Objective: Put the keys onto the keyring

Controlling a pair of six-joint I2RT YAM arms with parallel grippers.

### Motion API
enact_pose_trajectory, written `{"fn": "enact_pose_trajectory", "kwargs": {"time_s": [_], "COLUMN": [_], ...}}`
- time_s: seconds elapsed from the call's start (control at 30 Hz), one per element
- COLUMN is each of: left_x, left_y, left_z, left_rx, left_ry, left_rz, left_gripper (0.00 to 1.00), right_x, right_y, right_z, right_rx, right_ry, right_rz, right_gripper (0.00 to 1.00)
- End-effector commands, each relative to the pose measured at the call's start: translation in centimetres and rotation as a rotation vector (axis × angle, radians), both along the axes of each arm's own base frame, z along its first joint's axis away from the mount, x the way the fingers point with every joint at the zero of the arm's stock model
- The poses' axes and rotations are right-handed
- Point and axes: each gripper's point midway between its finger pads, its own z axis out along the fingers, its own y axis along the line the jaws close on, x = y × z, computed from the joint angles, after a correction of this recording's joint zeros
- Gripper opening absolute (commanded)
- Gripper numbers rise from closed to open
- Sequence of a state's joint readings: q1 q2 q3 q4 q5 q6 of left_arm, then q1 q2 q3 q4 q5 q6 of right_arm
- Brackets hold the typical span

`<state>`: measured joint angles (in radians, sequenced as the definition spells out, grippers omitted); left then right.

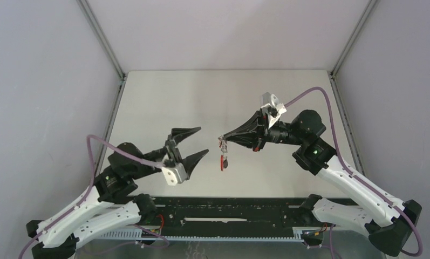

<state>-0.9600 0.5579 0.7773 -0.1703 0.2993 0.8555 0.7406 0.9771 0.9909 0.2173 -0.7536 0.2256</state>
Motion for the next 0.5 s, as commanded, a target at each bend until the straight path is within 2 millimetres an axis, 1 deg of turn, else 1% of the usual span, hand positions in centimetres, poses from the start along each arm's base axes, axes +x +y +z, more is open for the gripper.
{"fn": "enact_pose_trajectory", "kwargs": {"time_s": [0.0,0.07,0.13,0.2,0.27,0.33,0.47], "left_x": [-0.2,-0.4,-1.3,-2.1,-3.0,-3.4,-4.2], "left_y": [0.3,0.0,-0.5,-1.1,-1.7,-2.1,-2.3], "left_z": [7.2,8.1,8.5,8.3,7.7,7.1,6.9], "left_rx": [-0.243,-0.283,-0.298,-0.287,-0.262,-0.235,-0.206], "left_ry": [0.185,0.312,0.433,0.548,0.653,0.698,0.696], "left_rz": [-0.003,-0.025,-0.098,-0.171,-0.241,-0.290,-0.347], "left_gripper": [0.75,0.75,0.74,0.71,0.64,0.59,0.54], "right_x": [-1.3,-1.5,-1.8,-2.0,-2.0,-2.0,-2.2], "right_y": [-0.7,-0.6,-0.5,-0.4,-0.4,-0.4,-0.1], "right_z": [2.5,2.3,2.3,2.3,2.4,2.5,2.7], "right_rx": [0.114,0.113,0.113,0.113,0.116,0.122,0.135], "right_ry": [-0.122,-0.130,-0.142,-0.155,-0.162,-0.167,-0.175], "right_rz": [0.036,0.046,0.059,0.070,0.070,0.070,0.080], "right_gripper": [0.00,0.00,0.00,0.00,0.00,0.00,0.00]}}
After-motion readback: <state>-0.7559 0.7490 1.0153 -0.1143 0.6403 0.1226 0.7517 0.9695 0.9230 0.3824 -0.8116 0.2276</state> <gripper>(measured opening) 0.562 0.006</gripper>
